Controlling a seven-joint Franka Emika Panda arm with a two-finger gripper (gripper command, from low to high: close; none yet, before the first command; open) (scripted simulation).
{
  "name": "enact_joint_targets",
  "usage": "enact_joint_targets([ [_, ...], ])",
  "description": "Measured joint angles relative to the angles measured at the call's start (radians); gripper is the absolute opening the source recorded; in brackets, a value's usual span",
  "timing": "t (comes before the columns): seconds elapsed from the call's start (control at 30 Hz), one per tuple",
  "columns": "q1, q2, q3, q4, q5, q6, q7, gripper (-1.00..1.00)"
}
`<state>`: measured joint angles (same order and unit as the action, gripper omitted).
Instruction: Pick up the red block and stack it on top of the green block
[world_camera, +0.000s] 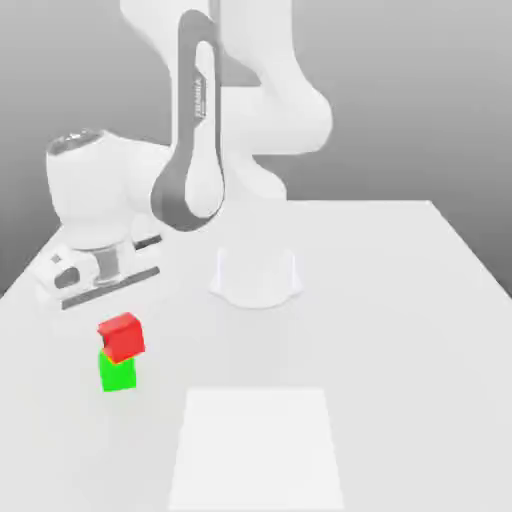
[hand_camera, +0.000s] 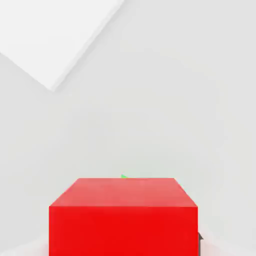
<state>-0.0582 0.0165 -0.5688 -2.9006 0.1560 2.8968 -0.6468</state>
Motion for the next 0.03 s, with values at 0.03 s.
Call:
enact_joint_targets([
  [0.03,-0.001,0.014,-0.002,-0.002,-0.002,0.019,0.002,-1.00],
])
